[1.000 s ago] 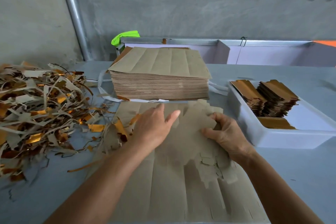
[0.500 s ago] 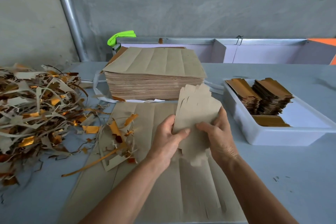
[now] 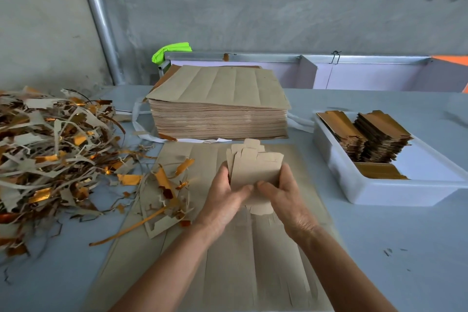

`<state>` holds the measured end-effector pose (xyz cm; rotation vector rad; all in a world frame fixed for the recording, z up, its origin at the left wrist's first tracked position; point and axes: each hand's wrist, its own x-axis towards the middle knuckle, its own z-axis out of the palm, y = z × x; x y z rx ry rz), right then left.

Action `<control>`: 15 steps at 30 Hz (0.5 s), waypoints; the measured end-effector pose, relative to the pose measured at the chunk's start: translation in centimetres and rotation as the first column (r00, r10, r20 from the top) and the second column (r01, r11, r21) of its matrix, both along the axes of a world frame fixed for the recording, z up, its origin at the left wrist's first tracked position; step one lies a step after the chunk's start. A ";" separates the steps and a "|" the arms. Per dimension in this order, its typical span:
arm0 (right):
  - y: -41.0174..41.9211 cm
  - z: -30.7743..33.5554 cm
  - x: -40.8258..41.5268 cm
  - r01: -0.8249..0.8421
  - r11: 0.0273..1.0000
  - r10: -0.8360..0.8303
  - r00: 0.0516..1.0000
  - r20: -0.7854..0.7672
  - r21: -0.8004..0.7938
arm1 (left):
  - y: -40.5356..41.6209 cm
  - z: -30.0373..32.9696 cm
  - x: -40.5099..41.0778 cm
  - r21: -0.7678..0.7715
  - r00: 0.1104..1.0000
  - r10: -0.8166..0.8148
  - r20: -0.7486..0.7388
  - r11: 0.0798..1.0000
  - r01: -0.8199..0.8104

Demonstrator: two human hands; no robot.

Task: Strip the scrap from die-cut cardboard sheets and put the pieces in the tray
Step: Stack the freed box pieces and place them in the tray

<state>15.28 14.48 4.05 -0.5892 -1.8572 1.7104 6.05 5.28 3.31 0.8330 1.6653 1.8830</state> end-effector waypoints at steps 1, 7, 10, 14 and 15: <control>0.0 -0.1 0.0 -0.004 1.000 0.004 1.000 0.018 0.003 | -0.1 -0.2 0.1 -0.005 1.000 -0.009 0.015 1.000 0.009; -0.6 -0.3 -0.1 -0.041 0.999 0.046 0.976 0.214 -0.025 | -0.7 -1.5 0.5 -0.123 0.995 -0.084 0.061 0.988 0.091; -0.4 -0.2 0.0 -0.035 0.996 0.051 0.976 0.213 -0.078 | -0.6 -1.1 0.6 -0.091 0.999 -0.045 -0.005 0.995 0.045; 0.2 -0.1 0.4 0.016 0.982 0.014 0.987 0.160 -0.187 | -0.9 -0.8 0.4 -0.149 0.938 0.083 -0.338 0.979 -0.141; 0.6 0.2 0.6 0.057 0.968 -0.022 0.989 0.144 -0.243 | -1.1 -0.7 0.3 -0.162 0.849 0.122 -0.513 0.958 -0.236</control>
